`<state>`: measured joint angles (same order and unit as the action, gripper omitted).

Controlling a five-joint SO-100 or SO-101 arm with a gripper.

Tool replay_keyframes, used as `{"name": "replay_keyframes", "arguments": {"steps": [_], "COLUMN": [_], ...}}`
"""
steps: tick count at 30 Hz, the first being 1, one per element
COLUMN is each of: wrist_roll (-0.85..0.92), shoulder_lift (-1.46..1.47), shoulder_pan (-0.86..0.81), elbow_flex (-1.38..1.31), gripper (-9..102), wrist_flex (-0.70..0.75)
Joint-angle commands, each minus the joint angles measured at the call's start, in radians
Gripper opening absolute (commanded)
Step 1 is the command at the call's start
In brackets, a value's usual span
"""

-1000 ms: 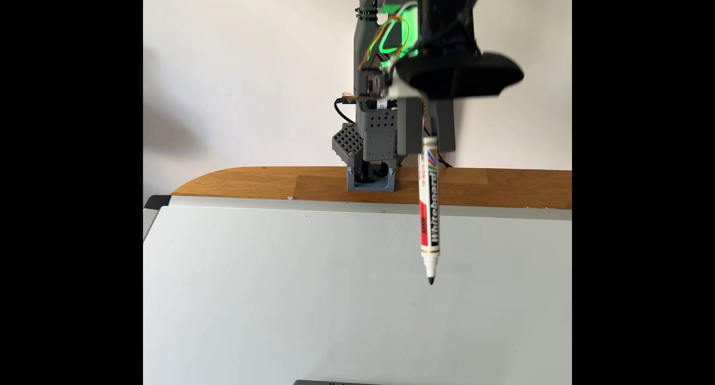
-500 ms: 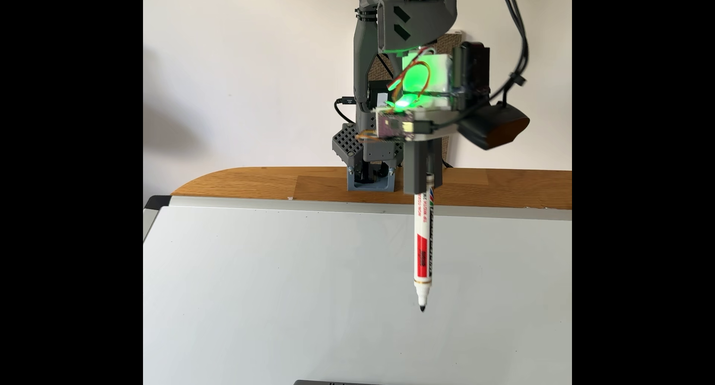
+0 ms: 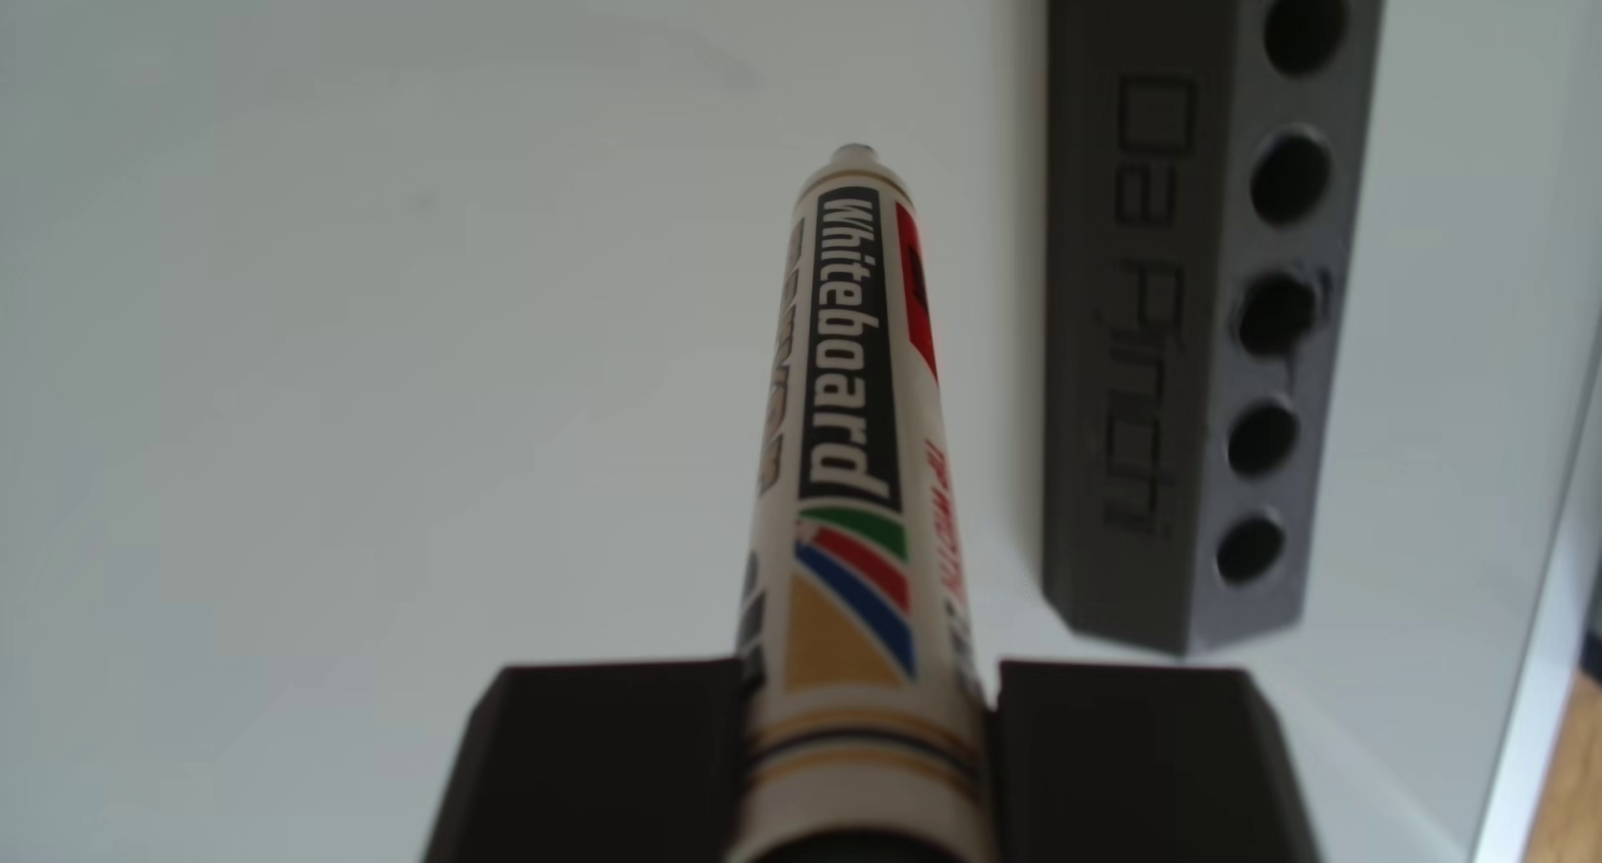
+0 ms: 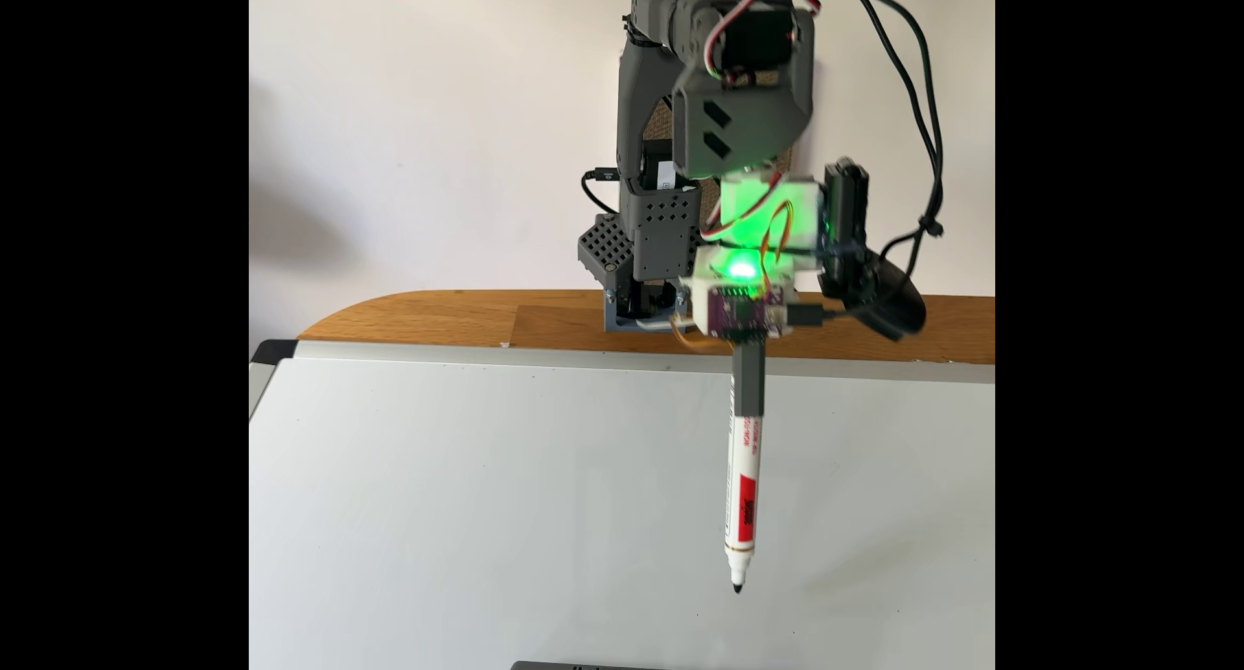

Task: Draw a face

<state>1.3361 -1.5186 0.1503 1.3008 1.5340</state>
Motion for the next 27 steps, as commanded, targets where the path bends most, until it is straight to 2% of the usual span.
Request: {"name": "replay_keyframes", "arguments": {"steps": [1,27], "wrist_roll": [-0.006,-0.006], "shoulder_lift": [-0.003,0.038], "shoulder_pan": [0.0,-0.006], "elbow_flex": [-0.051,0.026], "gripper": [-1,-1], "wrist_flex": [-0.064,-0.044]}}
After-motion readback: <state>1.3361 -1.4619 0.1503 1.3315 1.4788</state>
